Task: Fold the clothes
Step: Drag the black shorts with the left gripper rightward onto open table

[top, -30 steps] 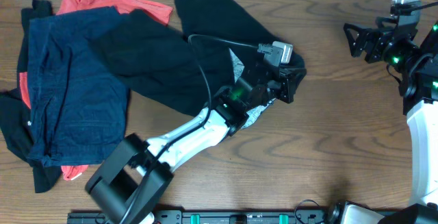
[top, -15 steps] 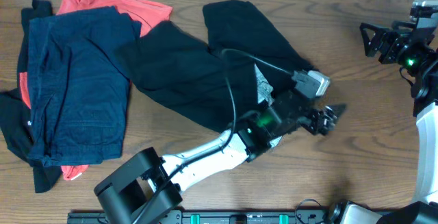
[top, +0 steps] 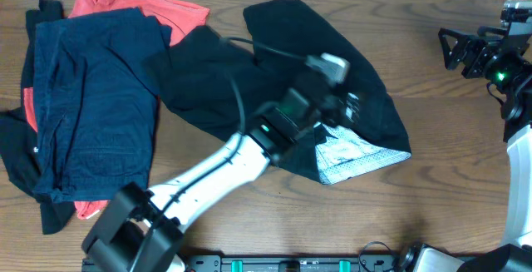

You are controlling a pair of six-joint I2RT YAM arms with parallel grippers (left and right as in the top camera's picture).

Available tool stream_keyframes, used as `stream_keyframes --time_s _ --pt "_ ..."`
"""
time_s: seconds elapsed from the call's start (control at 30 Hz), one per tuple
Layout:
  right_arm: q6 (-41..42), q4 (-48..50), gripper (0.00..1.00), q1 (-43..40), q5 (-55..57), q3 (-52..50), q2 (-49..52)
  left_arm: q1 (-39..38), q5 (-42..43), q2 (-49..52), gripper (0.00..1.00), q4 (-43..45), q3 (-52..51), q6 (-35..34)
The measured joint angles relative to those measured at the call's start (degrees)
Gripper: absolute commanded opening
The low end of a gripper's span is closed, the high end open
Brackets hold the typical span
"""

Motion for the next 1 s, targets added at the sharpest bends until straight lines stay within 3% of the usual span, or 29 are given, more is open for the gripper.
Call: stream_keyframes --time_s 0.33,0.53,0.87,0.93,0.97,1.0 --pt "0.15 -4.55 0.91 0.00 -0.17 0.00 0.00 5.81 -3.23 7.45 1.00 -1.16 0.17 12.09" --pt "0.17 -5.31 0.91 0.00 -0.17 0.00 0.00 5.88 -5.07 11.28 0.87 -1.09 0.17 17.31" --pt "0.17 -6.43 0.91 0.00 -0.15 0.00 0.00 5.88 -7.63 17.66 0.87 1.70 0.35 27.23" --pt "0.17 -6.54 0.91 0.00 -0.13 0.00 0.00 5.88 -7.76 18.60 0.79 1.99 0.35 27.82" --pt "0.17 -6.56 0.91 0.00 -0.13 0.00 0.00 5.88 -7.78 18.84 0.68 2.03 0.35 28.04" --pt "0.17 -6.58 0.91 0.00 -0.13 0.00 0.00 5.88 -7.80 18.97 0.46 2.08 0.35 27.96"
